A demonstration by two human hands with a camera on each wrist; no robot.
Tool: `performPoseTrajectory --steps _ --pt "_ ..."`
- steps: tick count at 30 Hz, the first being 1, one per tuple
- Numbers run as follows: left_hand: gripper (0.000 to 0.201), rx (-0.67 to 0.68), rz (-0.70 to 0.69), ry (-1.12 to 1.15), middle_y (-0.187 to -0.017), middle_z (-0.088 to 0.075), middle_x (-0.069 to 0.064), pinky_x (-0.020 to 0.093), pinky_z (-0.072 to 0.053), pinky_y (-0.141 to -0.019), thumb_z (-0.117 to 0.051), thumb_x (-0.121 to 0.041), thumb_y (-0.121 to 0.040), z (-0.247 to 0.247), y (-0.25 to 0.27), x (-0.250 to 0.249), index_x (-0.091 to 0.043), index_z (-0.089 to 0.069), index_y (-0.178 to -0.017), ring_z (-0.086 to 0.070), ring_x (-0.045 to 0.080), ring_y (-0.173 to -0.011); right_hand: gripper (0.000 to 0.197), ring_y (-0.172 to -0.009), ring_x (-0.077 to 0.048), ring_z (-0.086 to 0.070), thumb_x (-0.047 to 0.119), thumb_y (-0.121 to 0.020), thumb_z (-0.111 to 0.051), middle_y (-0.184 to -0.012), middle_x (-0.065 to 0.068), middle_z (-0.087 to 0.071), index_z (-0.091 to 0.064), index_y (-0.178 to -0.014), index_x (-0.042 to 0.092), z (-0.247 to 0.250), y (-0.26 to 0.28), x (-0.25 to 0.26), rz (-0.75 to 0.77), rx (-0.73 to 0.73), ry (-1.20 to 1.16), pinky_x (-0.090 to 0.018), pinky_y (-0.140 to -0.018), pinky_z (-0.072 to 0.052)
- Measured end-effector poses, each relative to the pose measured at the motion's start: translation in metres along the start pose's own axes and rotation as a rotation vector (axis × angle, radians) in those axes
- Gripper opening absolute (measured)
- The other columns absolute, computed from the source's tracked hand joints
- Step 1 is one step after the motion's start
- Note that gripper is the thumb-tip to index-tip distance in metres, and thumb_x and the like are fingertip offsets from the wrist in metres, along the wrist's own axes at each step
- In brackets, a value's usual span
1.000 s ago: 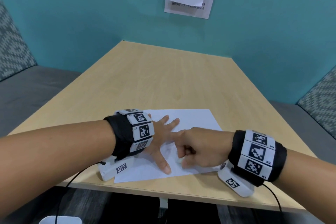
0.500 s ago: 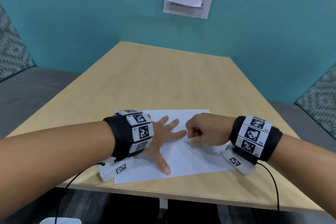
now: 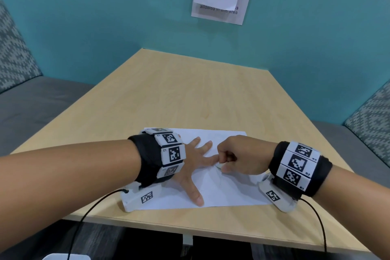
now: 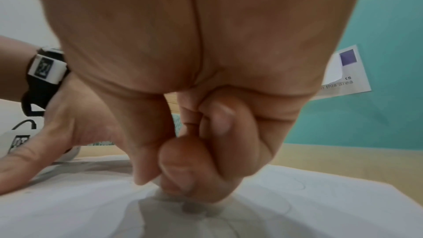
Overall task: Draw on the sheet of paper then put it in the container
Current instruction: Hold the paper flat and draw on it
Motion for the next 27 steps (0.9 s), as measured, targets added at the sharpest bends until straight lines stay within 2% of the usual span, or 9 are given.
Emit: performPoseTrajectory --steps 5,9,13,17,21,25,27 --pt "0.117 -0.046 -0.025 -0.001 -0.163 0.028 0.001 0.076 -0.001 -0.11 -0.072 -0.073 -0.069 -0.004 -0.003 0.0 -0.057 0.012 -0.149 0.024 0.035 -0.149 0.009 -0.068 -0.011 -0.051 0.024 -0.085 -0.065 -0.082 -0.002 -0.063 -0.06 -0.087 0.016 -0.02 0.018 0.03 0.174 0.12 -0.068 -0.027 -0.068 -0.045" --pt "0.12 -0.054 -0.017 -0.005 -0.161 0.031 -0.003 0.076 0.002 -0.11 -0.069 -0.079 -0.066 -0.008 -0.007 0.003 -0.057 0.016 -0.148 0.025 0.033 -0.149 0.007 -0.064 -0.008 -0.049 0.024 -0.085 -0.065 -0.071 0.009 -0.056 -0.06 -0.083 0.019 -0.004 0.007 0.013 0.067 0.015 -0.037 -0.027 -0.067 -0.044" --pt "0.115 -0.061 -0.006 -0.018 -0.163 0.028 -0.001 0.074 0.002 -0.112 -0.072 -0.072 -0.07 -0.004 -0.002 -0.002 -0.045 0.0 -0.156 0.023 0.031 -0.15 0.008 -0.061 -0.004 -0.046 0.022 -0.085 -0.064 -0.068 0.011 -0.052 -0.06 -0.086 0.015 -0.014 0.008 0.03 0.162 0.07 -0.033 -0.022 -0.063 -0.04" --pt "0.114 -0.043 -0.015 0.017 -0.162 0.029 -0.003 0.075 0.003 -0.111 -0.071 -0.072 -0.071 -0.004 -0.001 -0.001 -0.051 0.003 -0.154 0.025 0.033 -0.149 0.01 -0.063 -0.007 -0.049 0.023 -0.086 -0.065 -0.068 0.012 -0.053 -0.064 -0.087 0.013 -0.003 0.003 0.021 0.076 0.003 -0.021 -0.025 -0.064 -0.04" --pt "0.11 -0.057 0.0 0.021 -0.163 0.026 -0.002 0.07 0.003 -0.114 -0.073 -0.068 -0.072 -0.002 0.002 -0.004 -0.039 -0.01 -0.158 0.025 0.031 -0.149 0.007 -0.062 -0.004 -0.046 0.022 -0.086 -0.064 -0.068 0.013 -0.05 -0.06 -0.087 0.016 -0.014 0.007 0.034 0.165 0.062 -0.029 -0.022 -0.062 -0.04" --pt "0.119 -0.027 -0.004 0.008 -0.162 0.03 -0.002 0.072 0.004 -0.111 -0.07 -0.073 -0.071 -0.004 -0.001 -0.002 -0.05 0.012 -0.153 0.025 0.034 -0.148 0.013 -0.067 -0.012 -0.05 0.024 -0.086 -0.065 -0.071 0.008 -0.055 -0.062 -0.086 0.011 0.001 0.002 0.019 0.036 -0.01 0.033 -0.027 -0.067 -0.042" --pt "0.116 -0.029 0.004 0.003 -0.162 0.029 0.0 0.072 0.004 -0.111 -0.071 -0.071 -0.071 -0.003 0.0 -0.003 -0.052 0.008 -0.153 0.025 0.035 -0.149 0.011 -0.065 -0.009 -0.048 0.024 -0.085 -0.065 -0.071 0.01 -0.053 -0.06 -0.085 0.014 -0.002 0.005 0.021 0.057 0.017 0.026 -0.025 -0.066 -0.041"
Point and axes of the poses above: each hand's wrist, its own y-axis away from the middle knuckle, its own z-axis out of the back of the hand, x = y × z, the point moved 1 cm from there along -y, towards the middle knuckle
